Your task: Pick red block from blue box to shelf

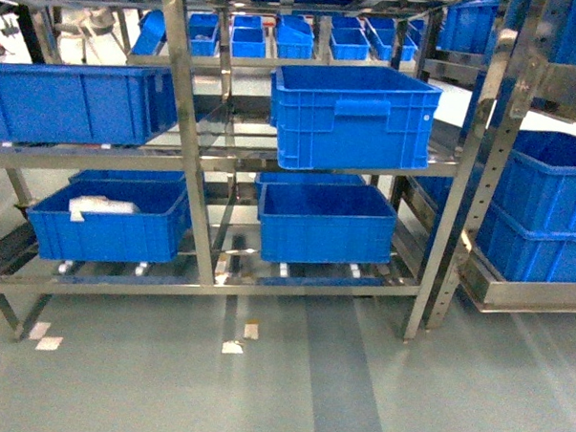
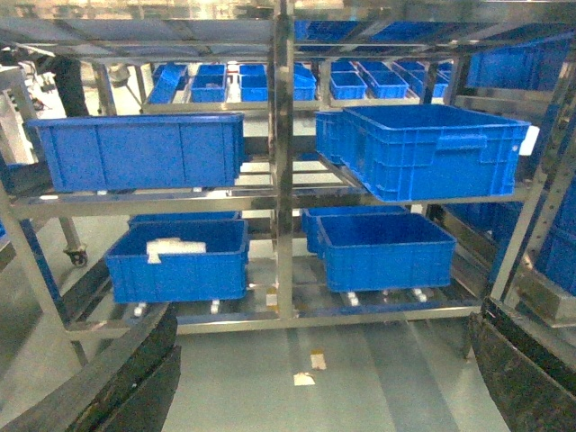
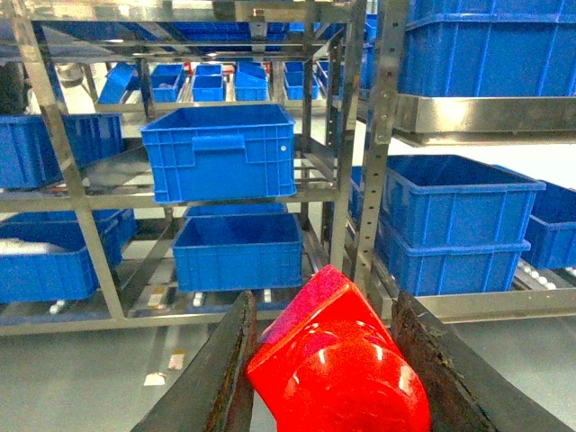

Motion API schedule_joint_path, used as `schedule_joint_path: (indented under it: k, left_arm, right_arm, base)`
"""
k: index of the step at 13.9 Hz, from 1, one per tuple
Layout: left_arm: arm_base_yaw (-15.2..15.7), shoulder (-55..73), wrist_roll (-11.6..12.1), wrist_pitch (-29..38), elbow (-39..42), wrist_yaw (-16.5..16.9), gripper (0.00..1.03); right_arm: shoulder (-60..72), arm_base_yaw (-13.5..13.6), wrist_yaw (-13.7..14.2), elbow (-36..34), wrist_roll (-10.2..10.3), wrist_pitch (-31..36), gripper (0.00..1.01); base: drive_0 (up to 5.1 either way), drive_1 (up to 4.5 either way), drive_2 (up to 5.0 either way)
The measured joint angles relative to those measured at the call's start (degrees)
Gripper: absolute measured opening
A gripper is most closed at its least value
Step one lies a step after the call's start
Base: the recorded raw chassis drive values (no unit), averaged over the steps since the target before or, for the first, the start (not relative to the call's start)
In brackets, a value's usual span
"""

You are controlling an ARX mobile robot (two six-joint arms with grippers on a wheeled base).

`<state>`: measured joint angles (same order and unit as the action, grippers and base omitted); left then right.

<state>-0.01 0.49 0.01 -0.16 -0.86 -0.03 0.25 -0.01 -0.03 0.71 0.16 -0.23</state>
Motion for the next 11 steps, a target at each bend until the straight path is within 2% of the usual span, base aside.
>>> schedule_joint_path:
  k: [11]
  left_arm:
    - [0.0, 0.0, 0.0, -0.07, 0.0, -0.02, 0.98]
  right_arm:
    - [0.0, 0.0, 0.02, 0.0, 0.0, -0.17, 0.38]
  base:
    - [0.0, 4.36, -4.3]
